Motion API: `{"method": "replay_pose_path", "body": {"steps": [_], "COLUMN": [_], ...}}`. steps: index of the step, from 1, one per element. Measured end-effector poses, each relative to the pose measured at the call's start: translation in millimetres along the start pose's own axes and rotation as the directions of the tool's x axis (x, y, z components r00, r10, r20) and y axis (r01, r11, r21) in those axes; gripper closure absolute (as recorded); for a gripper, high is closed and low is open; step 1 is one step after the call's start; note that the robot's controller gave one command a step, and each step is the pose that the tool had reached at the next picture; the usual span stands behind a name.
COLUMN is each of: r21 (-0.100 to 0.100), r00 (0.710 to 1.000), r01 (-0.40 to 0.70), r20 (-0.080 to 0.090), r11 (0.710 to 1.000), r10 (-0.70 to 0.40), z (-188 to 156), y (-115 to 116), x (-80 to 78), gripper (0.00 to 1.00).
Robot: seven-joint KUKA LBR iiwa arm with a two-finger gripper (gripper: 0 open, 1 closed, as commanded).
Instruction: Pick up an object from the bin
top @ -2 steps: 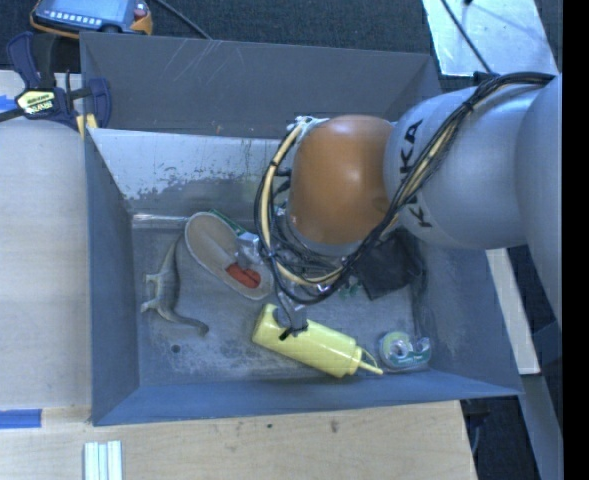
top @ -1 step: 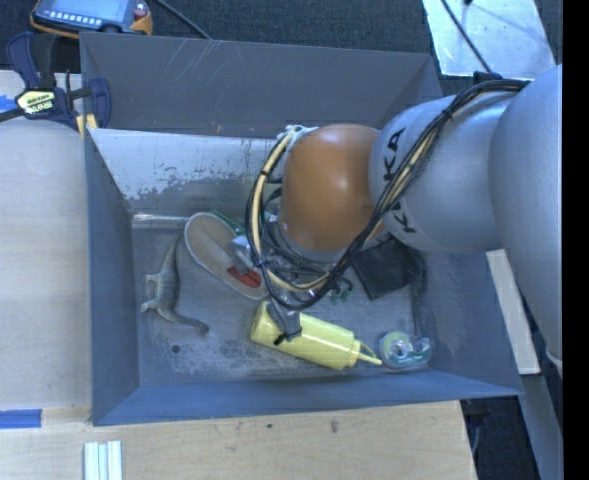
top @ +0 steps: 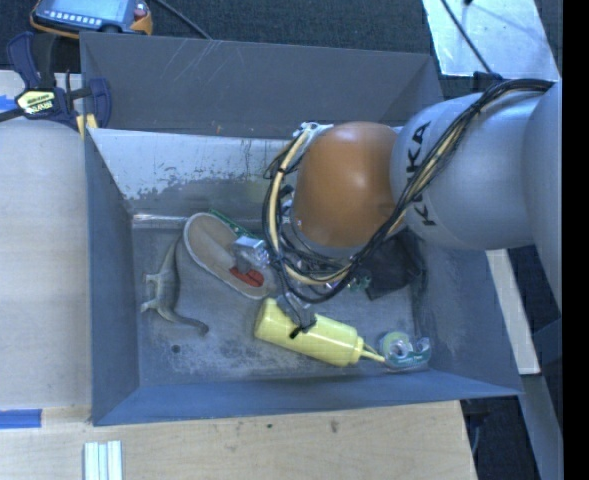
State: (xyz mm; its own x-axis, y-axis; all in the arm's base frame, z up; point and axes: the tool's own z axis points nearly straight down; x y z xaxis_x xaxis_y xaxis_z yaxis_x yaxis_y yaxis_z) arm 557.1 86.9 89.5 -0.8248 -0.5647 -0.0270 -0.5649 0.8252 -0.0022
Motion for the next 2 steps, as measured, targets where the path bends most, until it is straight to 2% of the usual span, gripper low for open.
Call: {"method": "replay_pose_path", "body": {"steps": [1, 2], "r21": [-0.002, -0.004], "r00": [0.983, 0.991], "r01": [0.185, 0.136], "r20": [-0.015, -0.02], "r11": [0.983, 0.991], "r10": [-0.185, -0.136], "z": [2.8, 5.7], "y": [-29.1, -39.5], "x": [33.6, 38.3], "gripper": [0.0, 0.0]}}
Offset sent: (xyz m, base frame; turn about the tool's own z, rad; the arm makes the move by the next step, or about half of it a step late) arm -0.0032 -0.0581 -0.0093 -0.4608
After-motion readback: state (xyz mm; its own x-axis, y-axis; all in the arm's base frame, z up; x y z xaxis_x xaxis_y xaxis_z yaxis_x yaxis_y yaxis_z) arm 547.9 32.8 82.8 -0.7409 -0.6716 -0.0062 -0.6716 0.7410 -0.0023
